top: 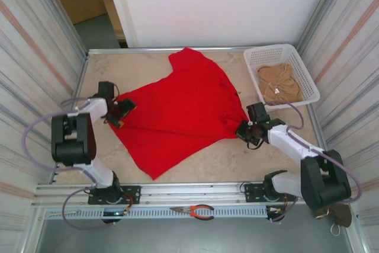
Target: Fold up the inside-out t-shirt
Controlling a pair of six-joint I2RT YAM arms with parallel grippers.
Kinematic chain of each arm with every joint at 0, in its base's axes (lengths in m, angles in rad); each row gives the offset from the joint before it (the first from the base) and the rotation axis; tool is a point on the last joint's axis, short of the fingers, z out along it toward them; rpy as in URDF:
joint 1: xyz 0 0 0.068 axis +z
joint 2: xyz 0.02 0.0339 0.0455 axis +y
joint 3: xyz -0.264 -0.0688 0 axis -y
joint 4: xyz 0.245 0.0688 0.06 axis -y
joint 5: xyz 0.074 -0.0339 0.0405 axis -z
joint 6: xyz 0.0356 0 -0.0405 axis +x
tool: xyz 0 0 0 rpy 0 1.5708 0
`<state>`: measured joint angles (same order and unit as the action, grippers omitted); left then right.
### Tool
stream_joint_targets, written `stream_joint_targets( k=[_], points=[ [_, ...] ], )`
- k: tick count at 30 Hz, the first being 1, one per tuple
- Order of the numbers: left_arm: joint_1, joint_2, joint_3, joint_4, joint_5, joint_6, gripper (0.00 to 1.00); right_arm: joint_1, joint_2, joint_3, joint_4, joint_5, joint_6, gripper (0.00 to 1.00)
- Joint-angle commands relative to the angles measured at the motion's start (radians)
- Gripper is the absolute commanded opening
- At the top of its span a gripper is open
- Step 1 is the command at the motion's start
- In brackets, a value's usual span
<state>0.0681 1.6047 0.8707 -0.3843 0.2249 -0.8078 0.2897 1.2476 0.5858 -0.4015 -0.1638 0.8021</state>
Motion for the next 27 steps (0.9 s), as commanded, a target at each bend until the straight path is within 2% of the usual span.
stream_joint_targets(
  k=[1, 5, 7, 9, 10, 11, 12, 14, 17, 19, 23, 27],
  points=[
    [-0.015, -0.165, -0.198, -0.015, -0.027, -0.172, 0.87, -0.041, 0.094, 0.073, 0.0, -0.011, -0.091, 0.0],
    [-0.136, -0.404, -0.278, -0.044, -0.088, -0.216, 0.87, -0.105, 0.173, 0.129, -0.015, -0.036, -0.149, 0.0],
    [-0.194, -0.455, -0.243, -0.05, -0.112, -0.198, 0.86, -0.135, 0.167, 0.12, -0.021, -0.044, -0.156, 0.0],
    [-0.229, -0.439, -0.163, -0.051, -0.121, -0.138, 0.86, -0.146, 0.132, 0.1, -0.035, -0.041, -0.154, 0.0],
    [-0.248, -0.415, -0.115, -0.07, -0.129, -0.096, 0.86, -0.147, 0.11, 0.092, -0.048, -0.031, -0.15, 0.06],
    [-0.269, -0.378, -0.054, -0.069, -0.13, -0.044, 0.87, -0.146, 0.073, 0.079, -0.059, -0.023, -0.14, 0.32],
    [-0.288, -0.33, 0.01, -0.063, -0.127, 0.02, 0.87, -0.143, 0.03, 0.067, -0.07, -0.017, -0.13, 0.48],
    [-0.323, -0.219, 0.139, -0.054, -0.105, 0.133, 0.87, -0.128, -0.051, 0.057, -0.1, 0.007, -0.116, 0.58],
    [-0.384, -0.019, 0.378, -0.09, -0.081, 0.331, 0.88, -0.099, -0.133, 0.074, -0.125, 0.019, -0.109, 0.56],
    [-0.42, 0.125, 0.549, -0.127, -0.087, 0.438, 0.88, -0.078, -0.129, 0.104, -0.116, 0.012, -0.109, 0.53],
    [-0.472, 0.413, 0.889, -0.22, -0.052, 0.599, 0.89, -0.02, 0.002, 0.19, -0.048, -0.022, -0.126, 0.43],
    [-0.494, 0.66, 1.171, -0.332, -0.003, 0.626, 0.9, 0.052, 0.165, 0.281, 0.024, -0.025, -0.108, 0.34]
  ],
)
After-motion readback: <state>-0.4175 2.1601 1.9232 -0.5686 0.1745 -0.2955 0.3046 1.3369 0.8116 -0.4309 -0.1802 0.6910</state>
